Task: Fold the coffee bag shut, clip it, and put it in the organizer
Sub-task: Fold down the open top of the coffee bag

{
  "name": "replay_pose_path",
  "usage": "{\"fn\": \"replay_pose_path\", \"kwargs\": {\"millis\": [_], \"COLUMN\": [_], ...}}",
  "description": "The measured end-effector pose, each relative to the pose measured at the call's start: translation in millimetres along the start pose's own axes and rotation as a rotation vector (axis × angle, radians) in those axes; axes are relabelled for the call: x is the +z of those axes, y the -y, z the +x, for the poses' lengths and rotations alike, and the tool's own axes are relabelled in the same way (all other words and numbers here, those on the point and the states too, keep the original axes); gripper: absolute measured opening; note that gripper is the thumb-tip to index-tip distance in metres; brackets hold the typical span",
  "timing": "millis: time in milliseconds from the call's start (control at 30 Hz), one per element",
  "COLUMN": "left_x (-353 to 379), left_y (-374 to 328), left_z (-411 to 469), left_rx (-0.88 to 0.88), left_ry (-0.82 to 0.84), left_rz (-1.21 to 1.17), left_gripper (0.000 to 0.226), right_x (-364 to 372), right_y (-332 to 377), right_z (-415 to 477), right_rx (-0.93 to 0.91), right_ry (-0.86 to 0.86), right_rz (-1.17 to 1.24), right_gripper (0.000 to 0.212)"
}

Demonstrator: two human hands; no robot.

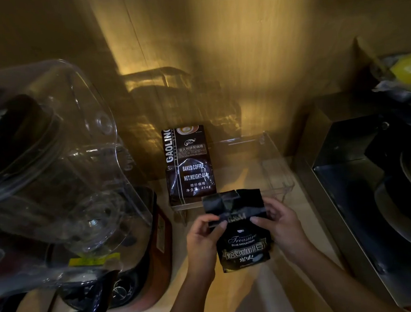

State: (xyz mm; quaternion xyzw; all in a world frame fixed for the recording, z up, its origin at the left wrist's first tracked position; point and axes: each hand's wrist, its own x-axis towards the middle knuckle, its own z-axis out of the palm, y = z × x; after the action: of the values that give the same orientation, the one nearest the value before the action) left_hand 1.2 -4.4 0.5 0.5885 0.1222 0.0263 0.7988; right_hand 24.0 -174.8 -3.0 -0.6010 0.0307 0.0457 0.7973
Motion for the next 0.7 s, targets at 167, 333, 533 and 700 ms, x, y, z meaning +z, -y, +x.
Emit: {"fn": "replay_pose_path", "kwargs": {"millis": [167, 333, 533, 700], "left_x": [0, 0, 2, -1], "left_y": [-1, -1, -3, -7], "left_z": [1, 4, 4, 5], "left_rx": [-0.064, -0.042, 0.011, 0.000], "left_ry": [0.025, -0.025, -0.042, 0.034], "left_rz": [0.079, 0.145, 0.218, 0.275], "left_gripper": [0.037, 0.034, 0.034, 0.031], "right_x": [-3, -9, -7, -5], "right_y": [-10, -16, -11, 3], "right_z": [1, 9, 13, 10], "right_rx": [-0.077, -0.055, -0.039, -0.072], "right_ry": [-0.026, -0.015, -0.042, -0.030], "right_rz": [-0.064, -0.195, -0.194, -0.219], "right_gripper": [0.061, 0.037, 0.027, 0.032]}}
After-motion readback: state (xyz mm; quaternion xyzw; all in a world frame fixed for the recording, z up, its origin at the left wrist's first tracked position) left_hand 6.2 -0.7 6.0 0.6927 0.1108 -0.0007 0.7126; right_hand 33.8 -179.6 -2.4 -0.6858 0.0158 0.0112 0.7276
